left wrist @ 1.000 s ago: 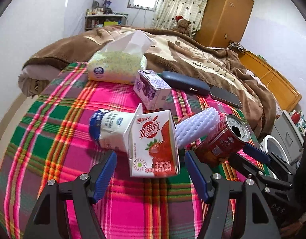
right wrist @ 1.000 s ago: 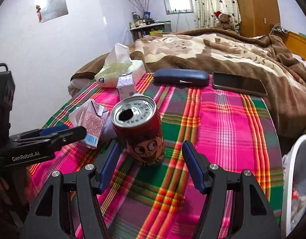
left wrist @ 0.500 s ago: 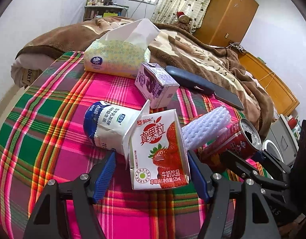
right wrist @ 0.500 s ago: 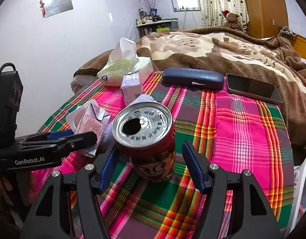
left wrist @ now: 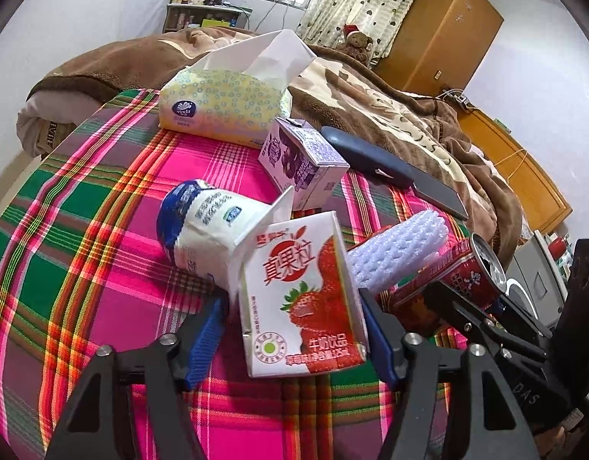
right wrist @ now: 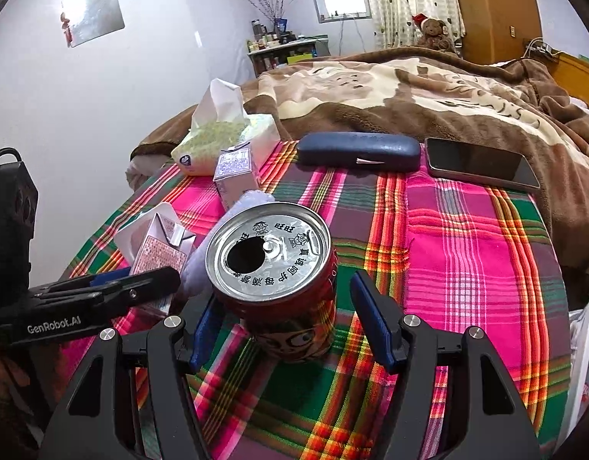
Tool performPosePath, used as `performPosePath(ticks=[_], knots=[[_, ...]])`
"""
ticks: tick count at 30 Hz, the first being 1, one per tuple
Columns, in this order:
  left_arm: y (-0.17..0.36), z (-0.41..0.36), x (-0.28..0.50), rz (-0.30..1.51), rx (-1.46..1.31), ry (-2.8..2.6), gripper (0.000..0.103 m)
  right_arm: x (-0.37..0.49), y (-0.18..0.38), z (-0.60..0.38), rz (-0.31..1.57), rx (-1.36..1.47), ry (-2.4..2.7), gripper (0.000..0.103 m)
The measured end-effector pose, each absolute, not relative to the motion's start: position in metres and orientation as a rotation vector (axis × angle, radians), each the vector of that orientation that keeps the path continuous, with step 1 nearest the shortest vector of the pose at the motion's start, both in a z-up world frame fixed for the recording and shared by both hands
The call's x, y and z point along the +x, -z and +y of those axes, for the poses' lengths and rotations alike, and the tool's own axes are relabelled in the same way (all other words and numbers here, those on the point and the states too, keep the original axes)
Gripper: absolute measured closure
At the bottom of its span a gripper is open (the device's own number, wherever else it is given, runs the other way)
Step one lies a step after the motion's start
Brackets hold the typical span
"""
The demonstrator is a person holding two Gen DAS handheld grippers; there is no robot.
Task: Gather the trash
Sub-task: 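Grasp the red cartoon can with the right gripper while the left gripper grasps the strawberry milk carton, then carry the can and milk carton over the bin and open both grippers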
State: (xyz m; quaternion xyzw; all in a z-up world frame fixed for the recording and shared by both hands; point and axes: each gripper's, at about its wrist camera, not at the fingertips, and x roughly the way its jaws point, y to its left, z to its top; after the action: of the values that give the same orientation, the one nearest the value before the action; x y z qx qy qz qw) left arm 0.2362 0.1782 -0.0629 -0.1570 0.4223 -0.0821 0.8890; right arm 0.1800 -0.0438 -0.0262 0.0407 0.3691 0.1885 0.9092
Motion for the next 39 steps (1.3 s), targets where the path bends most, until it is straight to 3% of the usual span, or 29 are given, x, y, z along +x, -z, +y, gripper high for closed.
performPosePath(ticks=[3, 39], knots=[[0.064, 0.175, 0.237, 0.883, -0.312, 0.172, 0.046, 0.179, 0.026, -0.044, 0.755, 0.084, -0.386, 0.046], [0.040, 0.149, 0.190, 0.830, -0.221, 0.162, 0.050, 0.154, 0.017, -0.071, 0.732, 0.119, -0.353, 0.046]])
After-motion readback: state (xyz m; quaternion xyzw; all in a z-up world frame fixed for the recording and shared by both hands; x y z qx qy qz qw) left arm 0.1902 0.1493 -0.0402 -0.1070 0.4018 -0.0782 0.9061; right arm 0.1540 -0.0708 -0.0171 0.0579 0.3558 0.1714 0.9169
